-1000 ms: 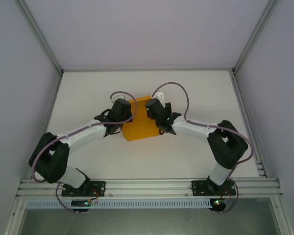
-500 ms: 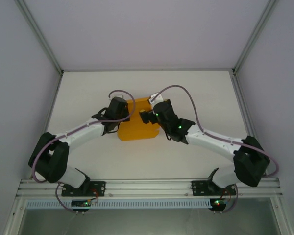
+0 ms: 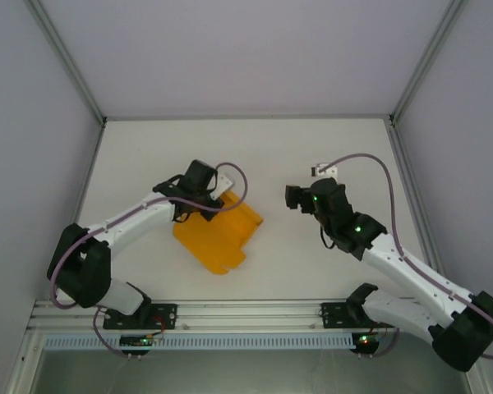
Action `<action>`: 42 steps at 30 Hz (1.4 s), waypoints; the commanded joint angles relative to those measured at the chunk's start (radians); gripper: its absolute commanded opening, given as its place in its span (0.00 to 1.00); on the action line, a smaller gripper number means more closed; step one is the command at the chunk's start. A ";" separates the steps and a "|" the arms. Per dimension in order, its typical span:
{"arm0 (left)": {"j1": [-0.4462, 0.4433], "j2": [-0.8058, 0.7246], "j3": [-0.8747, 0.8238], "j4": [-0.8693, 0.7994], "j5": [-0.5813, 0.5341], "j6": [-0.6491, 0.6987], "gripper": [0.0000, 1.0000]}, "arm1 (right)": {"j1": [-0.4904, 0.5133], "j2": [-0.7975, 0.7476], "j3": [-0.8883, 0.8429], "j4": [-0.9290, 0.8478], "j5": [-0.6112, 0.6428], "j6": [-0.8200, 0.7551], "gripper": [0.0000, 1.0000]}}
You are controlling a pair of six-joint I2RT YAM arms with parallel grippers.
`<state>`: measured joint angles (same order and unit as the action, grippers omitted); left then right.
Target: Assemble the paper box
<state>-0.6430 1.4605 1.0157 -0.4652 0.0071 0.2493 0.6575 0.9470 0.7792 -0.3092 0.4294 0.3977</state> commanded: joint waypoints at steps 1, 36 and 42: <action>-0.052 0.016 0.054 -0.142 0.010 0.179 0.00 | -0.023 -0.048 -0.025 -0.110 -0.019 0.076 0.99; -0.183 0.558 0.683 -0.374 -0.223 0.298 1.00 | -0.220 -0.126 -0.135 -0.133 -0.179 0.044 0.99; -0.157 0.423 0.678 -0.200 -0.241 0.200 0.99 | -0.233 -0.125 -0.120 -0.137 -0.195 0.024 0.99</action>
<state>-0.8150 1.9823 1.6855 -0.7589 -0.2260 0.5007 0.4313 0.8314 0.6559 -0.4446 0.2554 0.4450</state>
